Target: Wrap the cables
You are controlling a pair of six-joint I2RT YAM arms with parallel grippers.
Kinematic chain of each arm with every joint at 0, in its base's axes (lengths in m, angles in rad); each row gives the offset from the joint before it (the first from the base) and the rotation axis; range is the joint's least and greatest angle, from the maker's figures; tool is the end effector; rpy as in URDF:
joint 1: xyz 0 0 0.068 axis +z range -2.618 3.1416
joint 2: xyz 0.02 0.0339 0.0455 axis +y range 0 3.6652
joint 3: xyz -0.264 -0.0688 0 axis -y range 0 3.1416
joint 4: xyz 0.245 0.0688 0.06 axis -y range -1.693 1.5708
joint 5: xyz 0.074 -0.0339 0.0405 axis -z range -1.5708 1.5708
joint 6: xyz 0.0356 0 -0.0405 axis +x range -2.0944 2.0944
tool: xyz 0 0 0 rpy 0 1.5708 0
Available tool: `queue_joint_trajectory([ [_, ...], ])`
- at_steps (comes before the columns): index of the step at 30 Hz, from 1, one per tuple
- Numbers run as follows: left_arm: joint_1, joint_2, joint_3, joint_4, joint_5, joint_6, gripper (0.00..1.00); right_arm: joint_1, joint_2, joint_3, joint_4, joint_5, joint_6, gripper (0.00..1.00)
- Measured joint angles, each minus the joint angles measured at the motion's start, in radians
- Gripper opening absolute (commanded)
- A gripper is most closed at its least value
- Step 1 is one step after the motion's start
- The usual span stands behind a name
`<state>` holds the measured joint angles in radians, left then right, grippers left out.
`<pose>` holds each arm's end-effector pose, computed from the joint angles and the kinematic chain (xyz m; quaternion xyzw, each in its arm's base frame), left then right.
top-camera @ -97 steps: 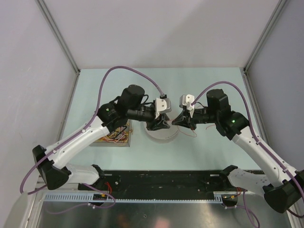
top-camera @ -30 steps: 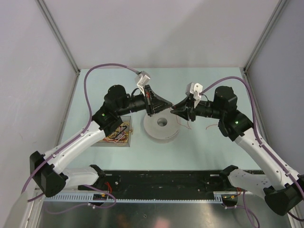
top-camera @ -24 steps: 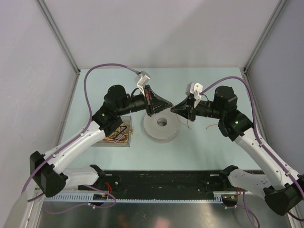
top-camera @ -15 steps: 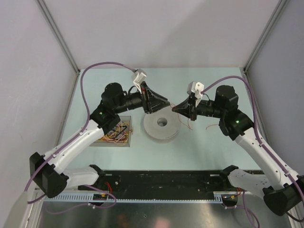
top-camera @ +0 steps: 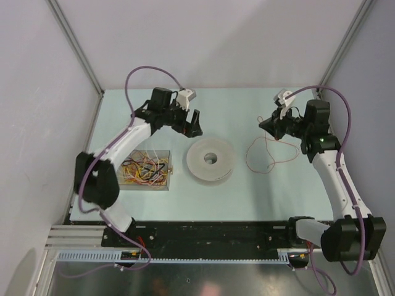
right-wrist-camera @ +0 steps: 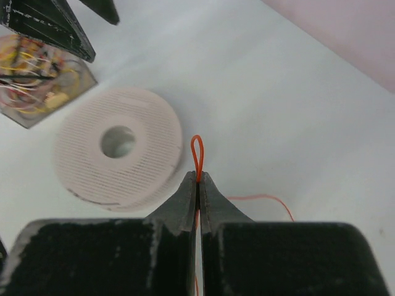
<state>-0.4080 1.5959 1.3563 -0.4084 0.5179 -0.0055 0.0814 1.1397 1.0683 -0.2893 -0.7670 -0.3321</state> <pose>0.3258 -0.1600 0.3142 0.2847 0.8253 -0.3127 0.3741 0.2487 0.0451 0.3606 -0.3649 0.7028 0.2394 0.5618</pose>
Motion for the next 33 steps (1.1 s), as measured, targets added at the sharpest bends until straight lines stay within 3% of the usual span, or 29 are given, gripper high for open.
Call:
queue_joint_trajectory([
  [4, 0.018, 0.185, 0.113, -0.105, -0.030, 0.109, 0.99, -0.100, 0.064, 0.000, -0.071, 0.007, -0.080, 0.00],
  [10, 0.037, 0.367, 0.206, -0.211, 0.102, 0.208, 0.99, -0.173, 0.177, 0.000, -0.148, 0.089, -0.130, 0.00],
  [20, 0.039, 0.539, 0.232, -0.271, 0.362, 0.253, 0.80, -0.192, 0.236, 0.000, -0.179, 0.170, -0.083, 0.00],
  [24, 0.039, 0.570, 0.232, -0.275, 0.432, 0.252, 0.66, -0.199, 0.235, 0.000, -0.177, 0.152, -0.070, 0.00],
  [30, 0.044, 0.609, 0.241, -0.296, 0.599, 0.198, 0.16, -0.200, 0.206, 0.000, -0.164, 0.111, -0.026, 0.00],
  [33, 0.044, 0.593, 0.253, -0.343, 0.712, 0.151, 0.02, -0.202, 0.173, 0.000, -0.161, 0.087, -0.001, 0.00],
])
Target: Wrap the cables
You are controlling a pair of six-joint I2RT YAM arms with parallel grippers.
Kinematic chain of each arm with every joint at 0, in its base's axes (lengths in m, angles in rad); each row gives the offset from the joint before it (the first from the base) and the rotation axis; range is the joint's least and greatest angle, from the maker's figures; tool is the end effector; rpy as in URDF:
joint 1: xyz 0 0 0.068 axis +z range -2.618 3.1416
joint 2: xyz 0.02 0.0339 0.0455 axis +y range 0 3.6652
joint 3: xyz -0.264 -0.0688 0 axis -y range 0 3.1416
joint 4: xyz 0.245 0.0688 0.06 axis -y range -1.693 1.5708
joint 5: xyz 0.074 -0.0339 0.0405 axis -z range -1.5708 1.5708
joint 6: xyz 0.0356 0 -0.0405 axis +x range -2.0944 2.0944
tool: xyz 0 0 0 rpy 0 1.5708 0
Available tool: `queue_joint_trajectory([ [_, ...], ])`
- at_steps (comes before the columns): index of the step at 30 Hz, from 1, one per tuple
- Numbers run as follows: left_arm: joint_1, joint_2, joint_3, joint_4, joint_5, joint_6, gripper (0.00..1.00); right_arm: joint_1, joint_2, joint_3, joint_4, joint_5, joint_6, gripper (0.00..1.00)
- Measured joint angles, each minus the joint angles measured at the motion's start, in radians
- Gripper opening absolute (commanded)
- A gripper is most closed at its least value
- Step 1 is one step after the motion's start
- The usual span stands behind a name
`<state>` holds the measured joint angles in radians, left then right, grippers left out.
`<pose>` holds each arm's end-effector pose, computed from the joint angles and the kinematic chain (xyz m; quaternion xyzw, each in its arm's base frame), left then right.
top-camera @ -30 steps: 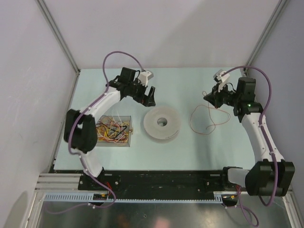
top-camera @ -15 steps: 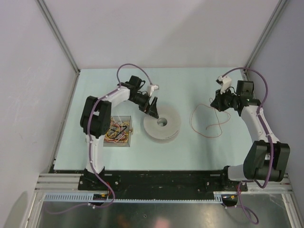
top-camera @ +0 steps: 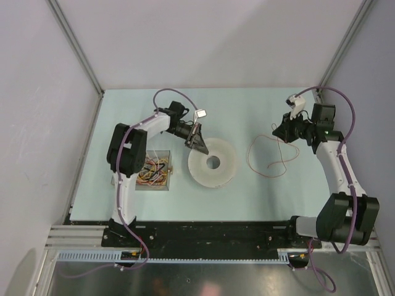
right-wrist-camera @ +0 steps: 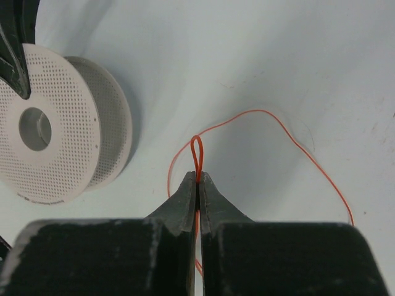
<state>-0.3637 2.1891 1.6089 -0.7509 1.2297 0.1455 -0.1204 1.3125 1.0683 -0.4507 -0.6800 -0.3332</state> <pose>0.3911 -0.1848 0.1610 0.2710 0.7675 -0.5799 0.0347 0.2835 -0.0118 0.3026 -0.2313 0.8339 0.2044 0.4575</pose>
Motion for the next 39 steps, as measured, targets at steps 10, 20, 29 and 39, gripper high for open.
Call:
queue_joint_trajectory([
  [10, -0.196, -0.432, -0.135, 0.026, -0.336, 0.157, 0.00, 0.008, -0.154, 0.000, -0.015, -0.040, 0.024, 0.00],
  [20, -0.423, -0.579, -0.250, 0.035, -0.653, 0.325, 0.00, 0.098, -0.280, 0.000, -0.098, 0.026, 0.000, 0.00],
  [29, -0.465, -0.591, -0.259, 0.025, -0.758, 0.354, 0.75, 0.227, -0.367, 0.000, -0.231, 0.044, -0.150, 0.00],
  [39, -0.435, -0.758, -0.138, -0.064, -0.757, 0.349, 0.99, 0.390, -0.383, 0.046, -0.344, 0.075, -0.294, 0.00],
])
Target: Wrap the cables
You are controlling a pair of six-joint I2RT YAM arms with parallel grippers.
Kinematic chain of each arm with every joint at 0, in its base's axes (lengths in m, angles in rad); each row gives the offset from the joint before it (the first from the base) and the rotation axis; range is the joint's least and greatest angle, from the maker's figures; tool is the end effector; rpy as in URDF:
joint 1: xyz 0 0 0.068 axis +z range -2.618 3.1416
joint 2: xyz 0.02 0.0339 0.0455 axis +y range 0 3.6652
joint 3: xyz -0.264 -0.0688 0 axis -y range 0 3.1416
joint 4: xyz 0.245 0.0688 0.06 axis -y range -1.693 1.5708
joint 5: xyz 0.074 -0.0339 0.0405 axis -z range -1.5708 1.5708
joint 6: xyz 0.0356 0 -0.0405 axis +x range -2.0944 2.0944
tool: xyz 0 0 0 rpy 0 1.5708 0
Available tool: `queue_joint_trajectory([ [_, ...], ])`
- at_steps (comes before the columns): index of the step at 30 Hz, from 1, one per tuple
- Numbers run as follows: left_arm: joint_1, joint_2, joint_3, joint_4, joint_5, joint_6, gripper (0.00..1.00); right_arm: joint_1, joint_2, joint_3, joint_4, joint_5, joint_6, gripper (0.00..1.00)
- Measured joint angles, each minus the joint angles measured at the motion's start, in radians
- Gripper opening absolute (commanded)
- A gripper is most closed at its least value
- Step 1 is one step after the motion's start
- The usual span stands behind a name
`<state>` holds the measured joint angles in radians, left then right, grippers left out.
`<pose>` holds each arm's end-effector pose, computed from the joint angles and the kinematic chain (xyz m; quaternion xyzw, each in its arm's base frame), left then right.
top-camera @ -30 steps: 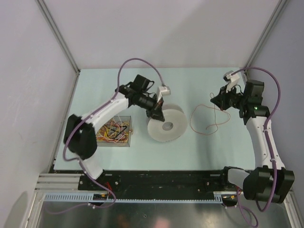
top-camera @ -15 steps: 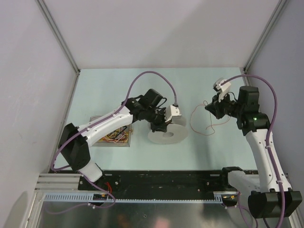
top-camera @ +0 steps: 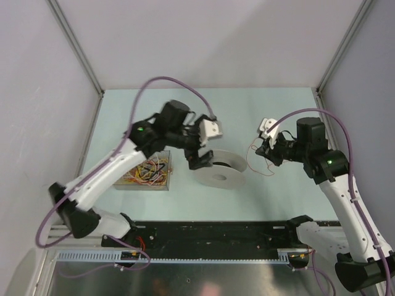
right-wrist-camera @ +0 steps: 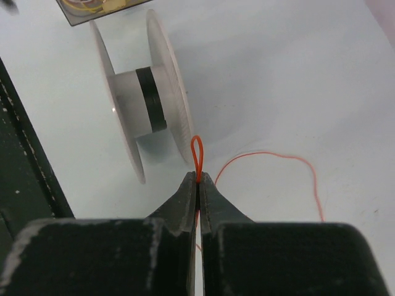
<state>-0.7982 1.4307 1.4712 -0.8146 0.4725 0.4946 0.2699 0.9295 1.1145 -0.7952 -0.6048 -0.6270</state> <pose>0.1986 -0.2269 0.3709 0.6122 0.6606 -0.2703 0.3402 0.1647 0.0666 0.3699 -0.4911 0.7032 0.1816 0.4810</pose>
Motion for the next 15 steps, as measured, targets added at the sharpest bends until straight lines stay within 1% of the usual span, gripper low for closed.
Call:
queue_joint_trajectory([
  [2, 0.040, -0.060, 0.029, 0.003, 0.031, -0.020, 0.99, 0.030, 0.001, 0.021, -0.016, 0.015, -0.035, 0.00],
  [3, 0.076, -0.096, 0.042, 0.012, 0.049, -0.042, 0.99, 0.047, 0.004, 0.033, -0.022, 0.026, -0.053, 0.00],
  [7, 0.191, -0.172, 0.048, 0.039, 0.122, -0.079, 0.99, 0.125, 0.032, 0.068, -0.036, 0.071, -0.092, 0.00],
  [10, 0.230, -0.182, 0.034, 0.055, 0.167, -0.074, 0.99, 0.199, 0.056, 0.077, -0.048, 0.111, -0.114, 0.00],
  [15, 0.252, -0.172, 0.002, 0.062, 0.225, -0.006, 1.00, 0.297, 0.114, 0.087, -0.059, 0.182, -0.136, 0.00],
])
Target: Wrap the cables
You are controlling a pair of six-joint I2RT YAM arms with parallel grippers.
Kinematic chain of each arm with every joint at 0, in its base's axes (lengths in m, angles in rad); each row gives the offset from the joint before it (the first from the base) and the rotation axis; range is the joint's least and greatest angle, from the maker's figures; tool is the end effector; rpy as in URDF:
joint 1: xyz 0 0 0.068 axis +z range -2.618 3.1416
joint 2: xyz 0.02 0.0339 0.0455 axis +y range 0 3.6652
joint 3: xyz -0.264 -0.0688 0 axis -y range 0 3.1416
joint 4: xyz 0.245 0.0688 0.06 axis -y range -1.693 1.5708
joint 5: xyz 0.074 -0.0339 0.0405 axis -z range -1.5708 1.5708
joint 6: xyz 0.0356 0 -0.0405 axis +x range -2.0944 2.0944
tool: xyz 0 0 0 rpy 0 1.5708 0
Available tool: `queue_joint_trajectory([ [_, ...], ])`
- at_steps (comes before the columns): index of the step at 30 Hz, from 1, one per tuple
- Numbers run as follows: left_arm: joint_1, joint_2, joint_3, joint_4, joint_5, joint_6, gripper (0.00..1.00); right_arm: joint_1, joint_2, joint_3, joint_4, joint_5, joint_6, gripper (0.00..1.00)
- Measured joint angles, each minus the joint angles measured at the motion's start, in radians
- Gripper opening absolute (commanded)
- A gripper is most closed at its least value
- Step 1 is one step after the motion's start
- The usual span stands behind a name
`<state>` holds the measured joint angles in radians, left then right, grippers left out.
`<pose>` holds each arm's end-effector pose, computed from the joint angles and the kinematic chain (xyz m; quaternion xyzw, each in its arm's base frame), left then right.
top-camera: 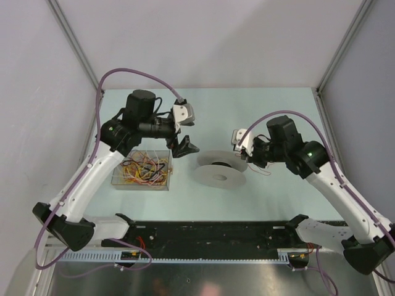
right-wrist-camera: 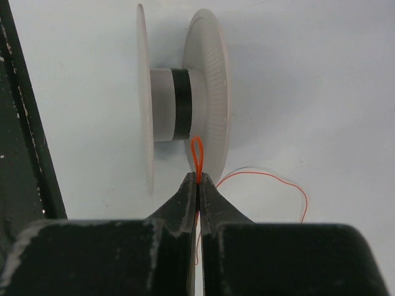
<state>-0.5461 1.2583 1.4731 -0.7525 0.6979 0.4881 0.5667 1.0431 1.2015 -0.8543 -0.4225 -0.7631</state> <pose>0.2038 -0.1506 0.4237 0.5507 0.6268 -0.3106 0.4553 0.1619 0.1204 0.3712 -0.6164 0.6422 0.1484 0.4308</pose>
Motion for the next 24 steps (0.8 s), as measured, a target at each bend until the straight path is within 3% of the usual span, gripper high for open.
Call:
queue_joint_trajectory([
  [11, 0.041, 0.084, -0.057, 0.109, 0.143, 0.113, 0.99, 0.027, 0.078, -0.010, 0.054, 0.056, -0.021, 0.00],
  [14, 0.041, 0.113, -0.086, 0.150, 0.182, 0.127, 0.91, 0.027, 0.107, -0.011, 0.082, 0.050, -0.019, 0.00],
  [24, 0.015, 0.192, -0.246, 0.357, 0.216, 0.129, 0.52, 0.062, 0.119, -0.101, 0.174, 0.040, 0.039, 0.00],
])
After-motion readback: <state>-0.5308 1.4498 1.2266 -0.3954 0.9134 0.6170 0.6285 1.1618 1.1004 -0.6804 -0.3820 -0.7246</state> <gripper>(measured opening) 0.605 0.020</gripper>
